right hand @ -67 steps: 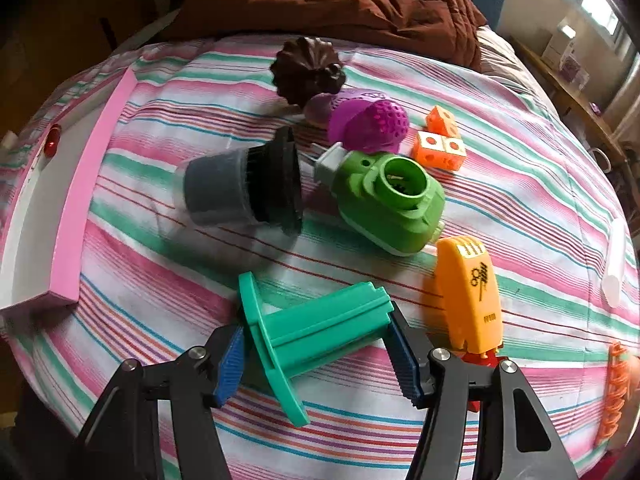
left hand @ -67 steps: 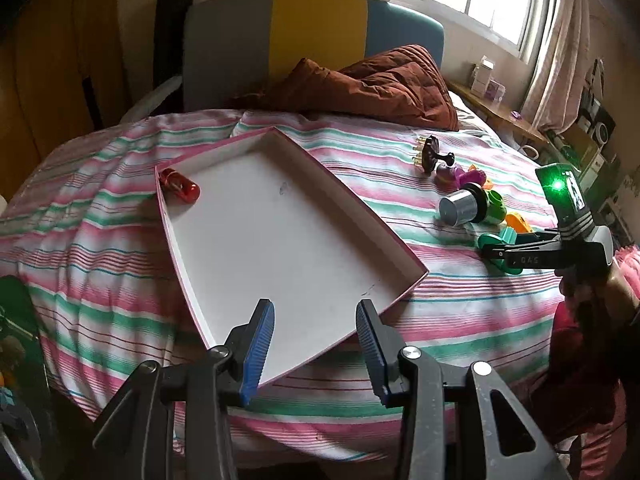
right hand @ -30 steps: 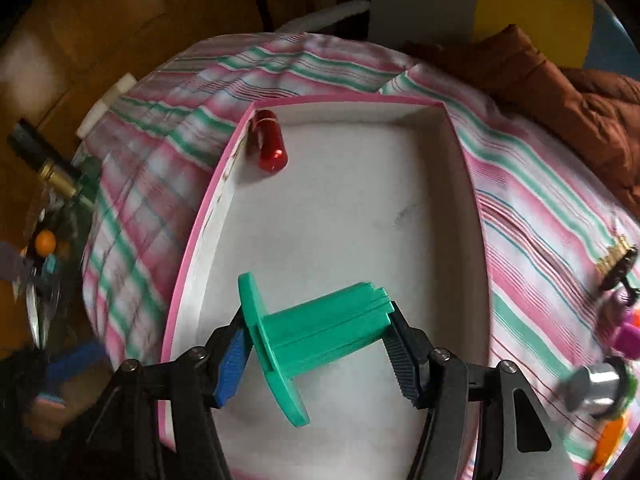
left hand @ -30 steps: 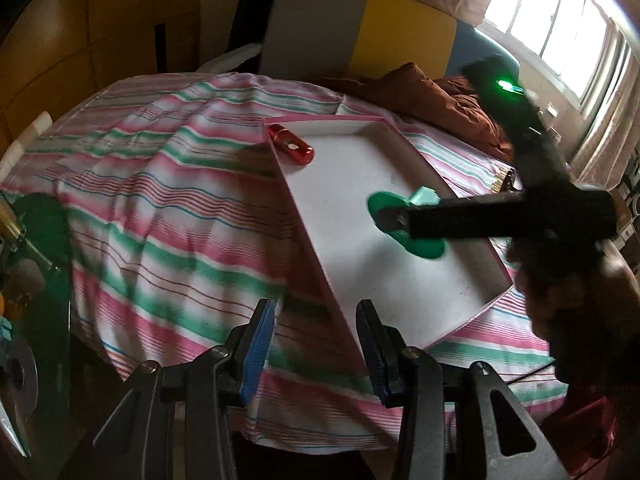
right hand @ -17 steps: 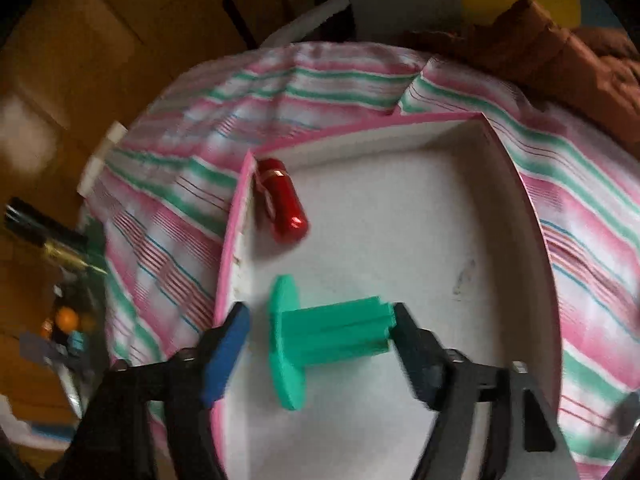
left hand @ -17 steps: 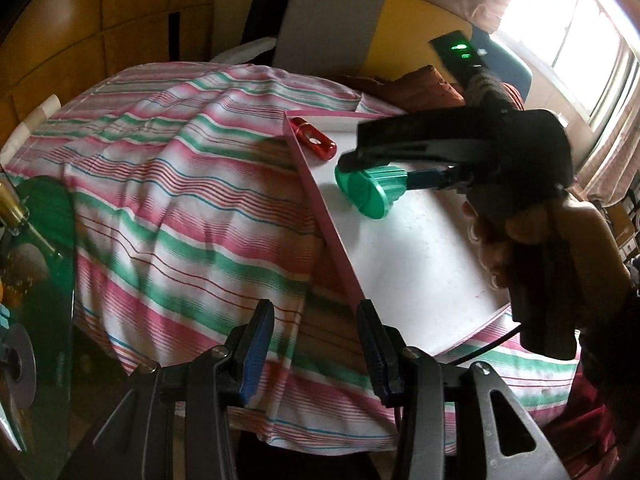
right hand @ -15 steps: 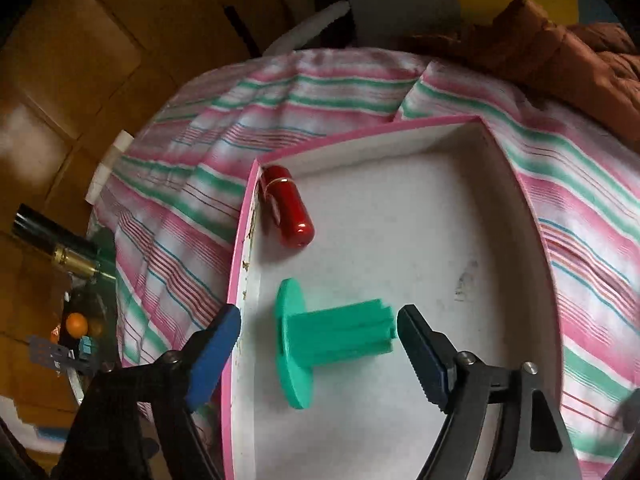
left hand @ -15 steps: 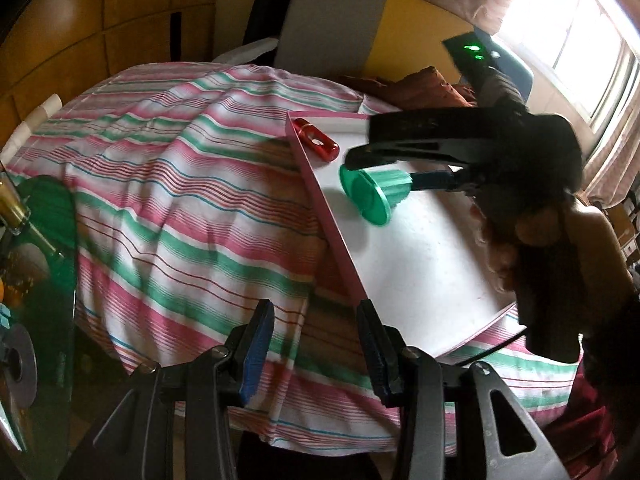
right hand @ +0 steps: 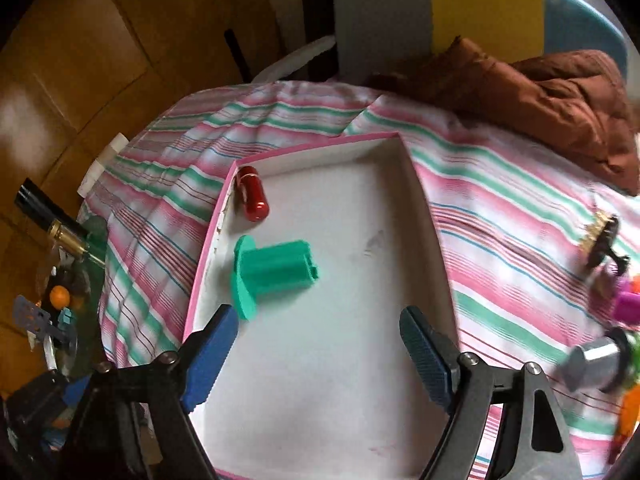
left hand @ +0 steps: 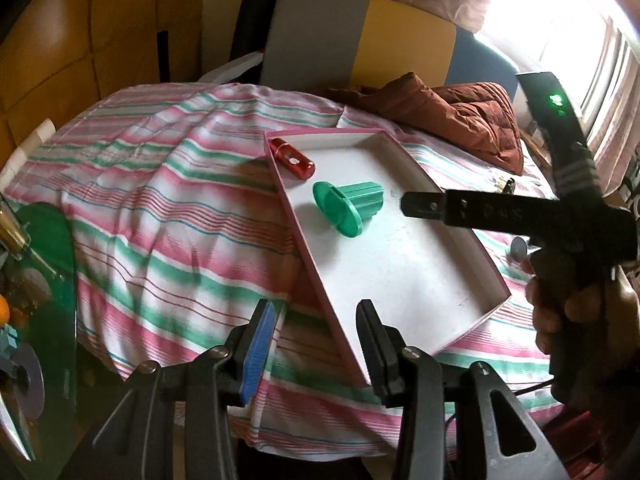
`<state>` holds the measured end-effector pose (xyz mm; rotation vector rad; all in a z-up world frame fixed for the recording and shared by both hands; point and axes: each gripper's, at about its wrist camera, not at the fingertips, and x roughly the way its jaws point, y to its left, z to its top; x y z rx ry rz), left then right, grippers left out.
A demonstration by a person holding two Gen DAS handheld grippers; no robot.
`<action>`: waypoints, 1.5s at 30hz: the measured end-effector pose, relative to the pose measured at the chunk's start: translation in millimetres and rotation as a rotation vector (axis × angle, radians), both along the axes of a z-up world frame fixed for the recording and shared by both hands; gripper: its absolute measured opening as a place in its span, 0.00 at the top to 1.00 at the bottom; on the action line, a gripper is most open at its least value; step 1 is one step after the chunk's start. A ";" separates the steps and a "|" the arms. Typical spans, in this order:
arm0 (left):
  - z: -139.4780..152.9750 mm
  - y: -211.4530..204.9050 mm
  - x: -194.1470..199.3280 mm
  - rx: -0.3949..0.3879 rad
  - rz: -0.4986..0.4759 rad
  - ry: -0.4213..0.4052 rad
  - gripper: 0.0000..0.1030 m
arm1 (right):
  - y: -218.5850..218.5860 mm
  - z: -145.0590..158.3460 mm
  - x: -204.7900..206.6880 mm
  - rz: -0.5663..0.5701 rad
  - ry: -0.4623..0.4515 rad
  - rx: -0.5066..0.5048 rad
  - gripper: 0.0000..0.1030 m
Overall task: Organize rigid objects
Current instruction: 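Carry the green spool into the tray and open the right tool, then grasp the black-grey cup with the left tool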
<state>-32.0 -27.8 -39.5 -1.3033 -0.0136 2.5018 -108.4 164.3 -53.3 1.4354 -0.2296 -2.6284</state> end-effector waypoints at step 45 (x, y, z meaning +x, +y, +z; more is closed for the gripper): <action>16.3 186.5 1.2 0.089 -0.500 -0.084 0.58 | 344.1 1.1 168.4 -0.856 0.065 -0.106 0.02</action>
